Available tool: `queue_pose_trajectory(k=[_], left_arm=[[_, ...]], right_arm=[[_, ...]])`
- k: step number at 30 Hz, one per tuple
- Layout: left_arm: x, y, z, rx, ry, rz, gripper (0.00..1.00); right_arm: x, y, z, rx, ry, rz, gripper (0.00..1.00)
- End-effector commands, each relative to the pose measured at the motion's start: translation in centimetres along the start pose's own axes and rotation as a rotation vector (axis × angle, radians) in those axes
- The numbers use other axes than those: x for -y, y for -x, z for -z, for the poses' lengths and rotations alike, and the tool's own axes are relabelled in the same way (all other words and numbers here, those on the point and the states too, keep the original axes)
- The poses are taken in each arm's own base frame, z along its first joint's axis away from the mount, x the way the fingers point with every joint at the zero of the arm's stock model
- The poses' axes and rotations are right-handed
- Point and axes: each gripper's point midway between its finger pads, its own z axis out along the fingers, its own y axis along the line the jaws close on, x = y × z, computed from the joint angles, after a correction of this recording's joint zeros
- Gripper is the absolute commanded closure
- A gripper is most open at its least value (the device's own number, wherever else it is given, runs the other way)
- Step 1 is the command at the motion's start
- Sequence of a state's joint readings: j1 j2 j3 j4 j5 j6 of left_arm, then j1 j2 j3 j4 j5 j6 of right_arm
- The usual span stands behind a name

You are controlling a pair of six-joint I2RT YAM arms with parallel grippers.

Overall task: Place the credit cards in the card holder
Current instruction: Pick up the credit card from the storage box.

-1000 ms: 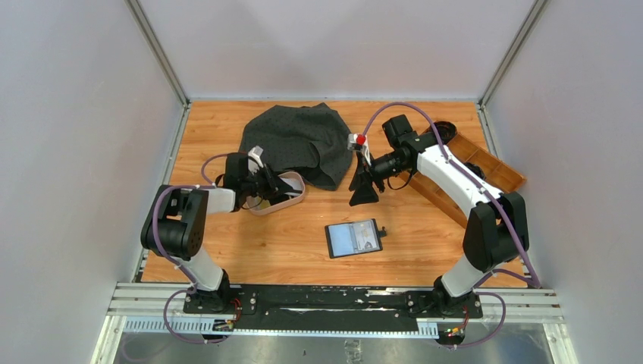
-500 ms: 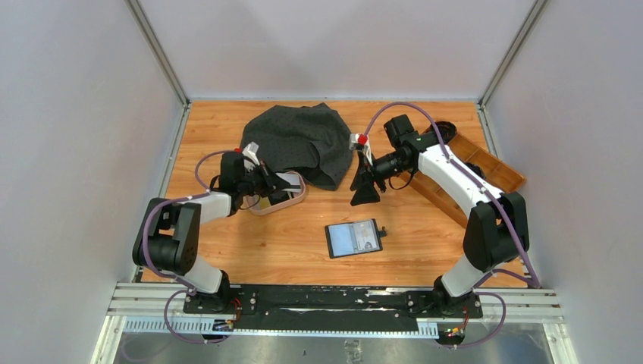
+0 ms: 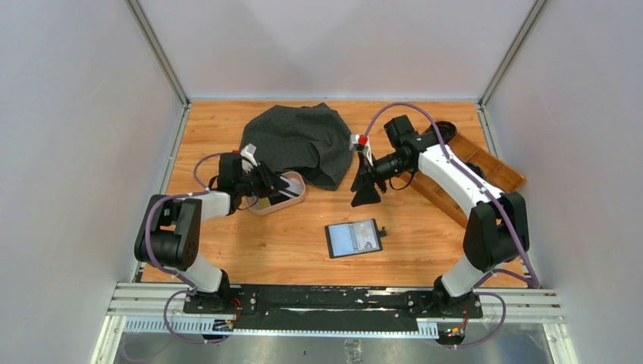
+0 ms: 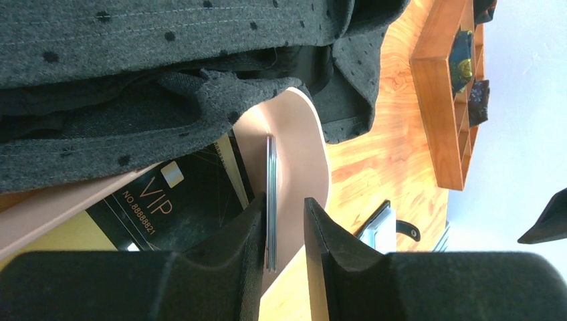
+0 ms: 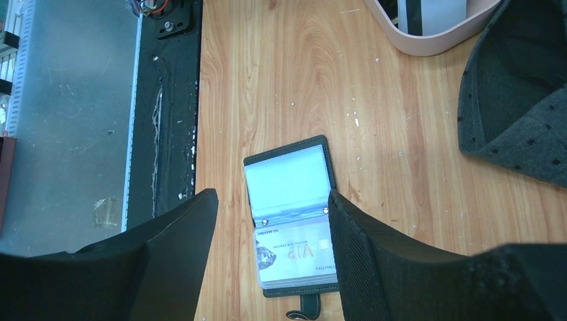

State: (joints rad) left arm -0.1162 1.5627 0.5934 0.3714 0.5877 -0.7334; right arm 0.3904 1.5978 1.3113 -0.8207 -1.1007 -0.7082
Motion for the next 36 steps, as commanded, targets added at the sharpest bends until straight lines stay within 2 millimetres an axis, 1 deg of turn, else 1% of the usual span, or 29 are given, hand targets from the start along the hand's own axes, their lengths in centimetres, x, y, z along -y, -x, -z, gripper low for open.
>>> queue_pose_trajectory(k=[1,3,6,10,17,22,28,36], left_arm=[[-0.2,0.2,0.4,0.008,-0.011,0.002,0.68],[-0.4,0.1,0.2,0.002,-0.006,0.008,0.63],[-0.8,0.0,-0.3,-0.012,-0.001,0.014,0.6],[-1.3,0.1,-1.1,-0.033,0.002,0.022,0.59],[-0.9,1.2,-1.7,-0.02,-0.006,0.011,0.6],[-0.2,1.5,-1.4,-0.014,-0.024,0.001,0.61],[0.3,1.9,-0.5,0.012,-0.03,-0.001,0.61],[0.2,2.1,0.6,0.022,-0.018,-0.007,0.62]], right_arm=[[-0.4,-0.4,0.2,0.013,0.028,-0.026,0.35],[-0.4,-0.5,0.1,0.011,0.029,-0.028,0.35],[-0.4,-0.6,0.1,0.01,0.031,-0.03,0.35],[-0.3,-0.6,0.1,0.01,0.031,-0.03,0.35],[-0.3,-0.7,0.1,0.007,0.035,-0.035,0.35],[-0.4,-0.8,0.0,0.003,0.042,-0.04,0.35],[-0.5,-0.7,0.1,0.003,0.044,-0.037,0.35],[-0.5,-0.7,0.1,0.003,0.046,-0.036,0.35]])
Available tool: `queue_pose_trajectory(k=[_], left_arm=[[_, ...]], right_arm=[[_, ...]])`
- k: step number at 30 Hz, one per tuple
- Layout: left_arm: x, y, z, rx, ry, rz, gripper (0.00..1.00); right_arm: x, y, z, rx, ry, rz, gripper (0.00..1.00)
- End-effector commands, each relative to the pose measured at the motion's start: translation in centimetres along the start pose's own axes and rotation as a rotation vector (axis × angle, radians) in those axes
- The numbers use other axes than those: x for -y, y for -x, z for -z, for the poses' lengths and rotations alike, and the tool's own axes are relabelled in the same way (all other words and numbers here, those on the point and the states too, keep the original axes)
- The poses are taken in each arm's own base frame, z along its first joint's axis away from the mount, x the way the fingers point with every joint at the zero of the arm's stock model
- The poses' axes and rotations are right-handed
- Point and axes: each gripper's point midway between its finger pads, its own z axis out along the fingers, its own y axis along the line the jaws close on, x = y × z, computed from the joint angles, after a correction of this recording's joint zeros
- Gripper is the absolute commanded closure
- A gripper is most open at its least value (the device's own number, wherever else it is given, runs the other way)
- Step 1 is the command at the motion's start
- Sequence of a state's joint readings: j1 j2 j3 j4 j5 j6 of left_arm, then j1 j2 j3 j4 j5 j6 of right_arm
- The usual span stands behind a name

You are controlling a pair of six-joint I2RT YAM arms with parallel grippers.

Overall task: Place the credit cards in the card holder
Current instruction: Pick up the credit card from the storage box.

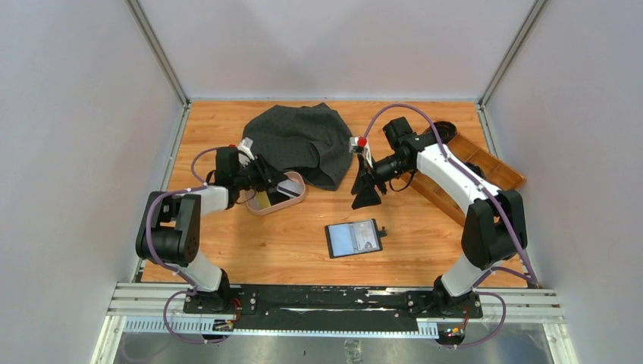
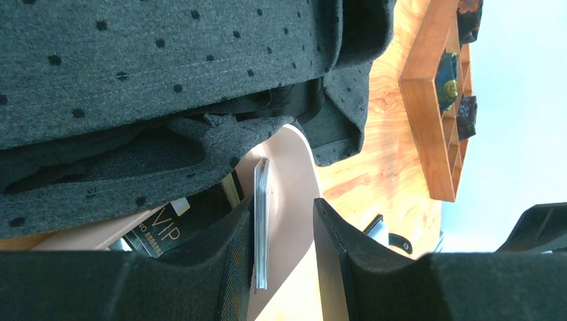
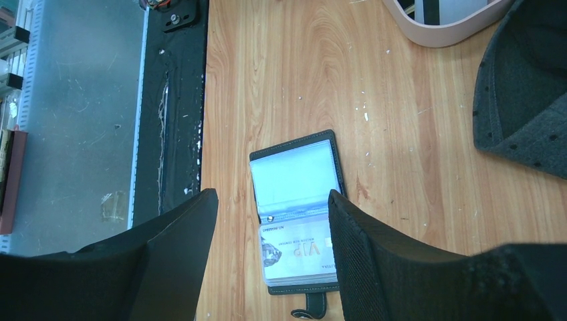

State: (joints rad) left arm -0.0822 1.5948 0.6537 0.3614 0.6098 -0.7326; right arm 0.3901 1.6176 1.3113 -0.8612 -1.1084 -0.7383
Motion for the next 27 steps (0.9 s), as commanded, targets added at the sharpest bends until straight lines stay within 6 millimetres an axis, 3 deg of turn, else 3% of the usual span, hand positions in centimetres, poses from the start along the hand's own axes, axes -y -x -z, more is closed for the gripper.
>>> queue_pose_trajectory(k=[1,15,23,27], left_arm=[[0.0,-0.1,0.9,-0.002,-0.006,-0.011,0.62],[-1.4,0.3,2.1,0.023,0.034,0.009,0.69],[-2.1,0.0,2.4,0.023,0.045,0.023,0.81],[-2.9,0.9,3.1,0.054,0.06,0.04,0.91]], right_arm=[[-0.3,0.0,0.3,0.019,0.021,-0.013,0.35],[-0.2,-0.1,0.2,0.014,0.028,-0.023,0.35],[-0.2,-0.2,0.2,0.012,0.03,-0.024,0.35],[-0.3,-0.2,0.2,0.012,0.03,-0.024,0.35]])
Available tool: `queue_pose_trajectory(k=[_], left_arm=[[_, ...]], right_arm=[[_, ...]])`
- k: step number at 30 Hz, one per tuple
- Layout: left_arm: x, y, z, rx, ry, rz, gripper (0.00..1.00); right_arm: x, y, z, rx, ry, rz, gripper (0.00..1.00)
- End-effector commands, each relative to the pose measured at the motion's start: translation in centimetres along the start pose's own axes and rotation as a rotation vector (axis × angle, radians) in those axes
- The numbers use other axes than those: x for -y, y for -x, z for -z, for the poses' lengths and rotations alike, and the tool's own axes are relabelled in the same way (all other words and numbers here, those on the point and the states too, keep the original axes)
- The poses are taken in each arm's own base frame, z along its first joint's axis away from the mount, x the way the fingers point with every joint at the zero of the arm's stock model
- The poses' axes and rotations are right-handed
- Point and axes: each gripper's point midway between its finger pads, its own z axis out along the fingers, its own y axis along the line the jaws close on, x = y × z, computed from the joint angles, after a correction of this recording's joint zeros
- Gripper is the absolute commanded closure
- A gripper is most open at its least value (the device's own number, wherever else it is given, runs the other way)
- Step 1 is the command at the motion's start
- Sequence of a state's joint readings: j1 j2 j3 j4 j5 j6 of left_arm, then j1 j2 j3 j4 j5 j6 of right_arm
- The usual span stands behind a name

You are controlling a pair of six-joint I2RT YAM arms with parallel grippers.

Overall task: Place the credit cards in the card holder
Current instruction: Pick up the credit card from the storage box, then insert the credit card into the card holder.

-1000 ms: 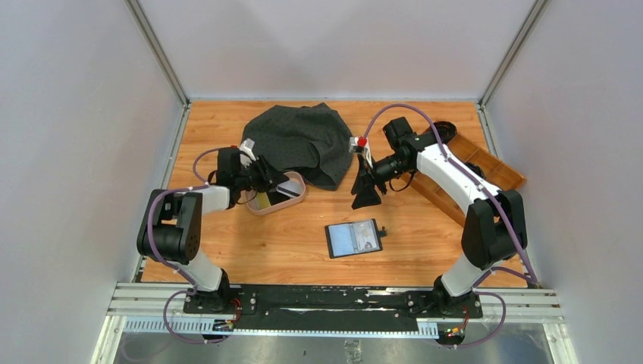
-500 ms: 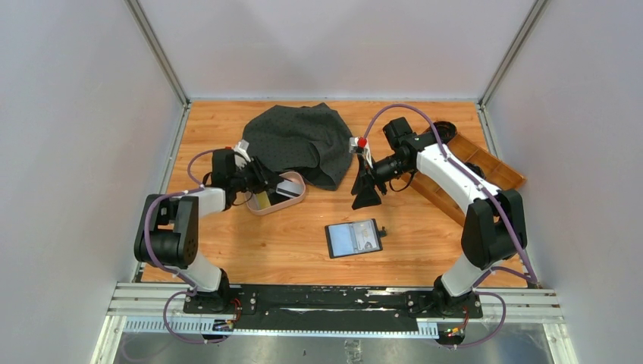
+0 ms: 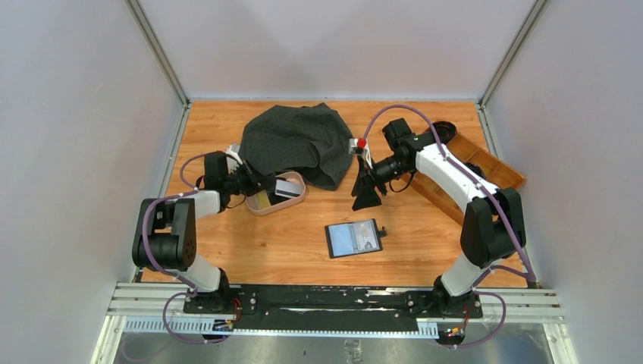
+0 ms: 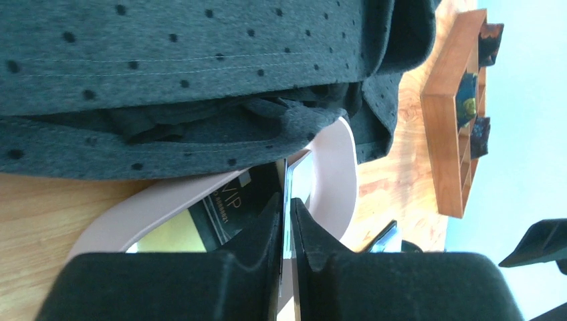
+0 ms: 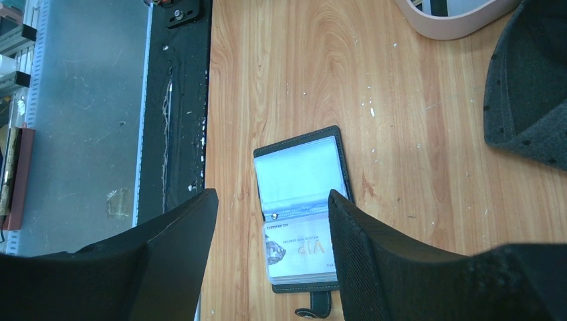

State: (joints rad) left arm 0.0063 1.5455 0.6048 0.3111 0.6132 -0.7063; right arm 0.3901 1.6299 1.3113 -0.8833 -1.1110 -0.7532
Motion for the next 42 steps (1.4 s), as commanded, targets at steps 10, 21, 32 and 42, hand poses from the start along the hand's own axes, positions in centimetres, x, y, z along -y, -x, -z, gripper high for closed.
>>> queue_pose_trajectory(k=[10,21,32,42], left_arm=[[-1.0,1.1,4.1,0.079,0.123,-0.126,1.0],[4.5,1.4,9.6,0.184,0.035,-0.31,1.0],[15.6,-7.2,10.7,0.022,-0.394,-0.608,1.0],[19.2,-16.2,9.2,-0.136,-0.567,-0.827,1.0]], right_arm=[[-0.4,0.3,0.4,0.023,0.022,-0.005,0.35],[-1.2,0.5,1.1,0.02,-0.003,0.066,0.35],[-4.6,0.3,2.7,0.043,-0.049,0.317,0.31],[-8.6,-0.9,1.6,0.197,0.11,0.253,0.0]])
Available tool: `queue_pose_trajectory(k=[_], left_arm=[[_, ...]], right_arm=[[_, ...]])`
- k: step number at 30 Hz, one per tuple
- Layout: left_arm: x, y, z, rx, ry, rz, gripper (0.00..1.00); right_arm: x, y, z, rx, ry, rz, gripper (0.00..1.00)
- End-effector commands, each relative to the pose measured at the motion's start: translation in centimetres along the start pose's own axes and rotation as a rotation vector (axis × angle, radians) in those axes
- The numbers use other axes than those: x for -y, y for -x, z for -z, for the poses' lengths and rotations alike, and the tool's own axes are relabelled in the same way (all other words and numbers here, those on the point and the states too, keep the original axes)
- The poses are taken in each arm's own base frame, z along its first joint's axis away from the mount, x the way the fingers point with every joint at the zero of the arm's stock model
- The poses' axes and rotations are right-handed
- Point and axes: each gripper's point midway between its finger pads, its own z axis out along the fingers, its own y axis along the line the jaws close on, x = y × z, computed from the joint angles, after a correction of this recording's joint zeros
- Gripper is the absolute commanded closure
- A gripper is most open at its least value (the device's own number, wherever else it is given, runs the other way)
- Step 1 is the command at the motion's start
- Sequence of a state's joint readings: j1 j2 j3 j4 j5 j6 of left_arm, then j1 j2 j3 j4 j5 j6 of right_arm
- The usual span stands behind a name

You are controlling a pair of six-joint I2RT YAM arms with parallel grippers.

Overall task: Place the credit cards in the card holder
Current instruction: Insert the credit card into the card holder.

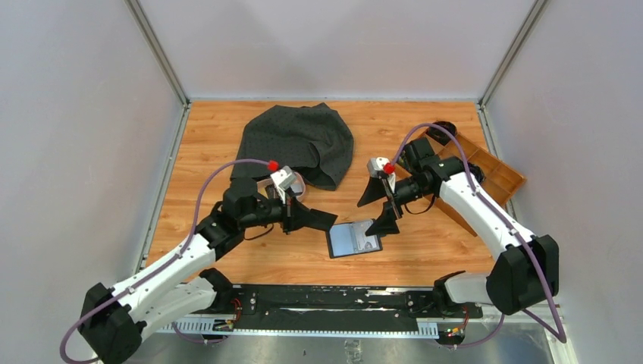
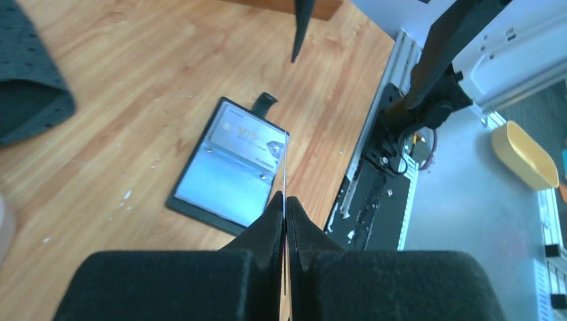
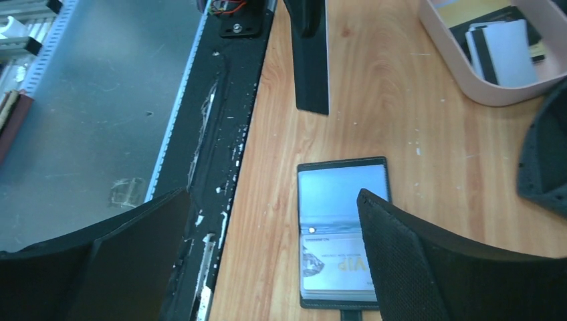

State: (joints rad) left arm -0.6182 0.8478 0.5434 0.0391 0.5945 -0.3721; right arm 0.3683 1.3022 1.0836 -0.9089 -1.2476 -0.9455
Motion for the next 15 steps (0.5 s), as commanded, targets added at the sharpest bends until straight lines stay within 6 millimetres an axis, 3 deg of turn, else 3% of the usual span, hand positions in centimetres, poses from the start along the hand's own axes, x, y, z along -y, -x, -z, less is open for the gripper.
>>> queue_pose_trajectory(k=[1,7,15], left_arm=[[0.8,-1.0,-2.1,-0.016,-0.014,-0.09,1.0],[2.3,-2.2,-4.8,-0.085,-0.05,-0.136,1.0],[3.8,-2.8,-6.4,-0.107,-0.086,-0.153,1.0]], right_arm=[[-1.2,-0.4,-0.5,0.067,0.06,-0.005,0.0],[-0.7,-2.1,-1.9,0.01,0.086,-0.031,0.08],[-0.6,-4.0,-4.3,-0.082,0.13,-0.061,0.23]])
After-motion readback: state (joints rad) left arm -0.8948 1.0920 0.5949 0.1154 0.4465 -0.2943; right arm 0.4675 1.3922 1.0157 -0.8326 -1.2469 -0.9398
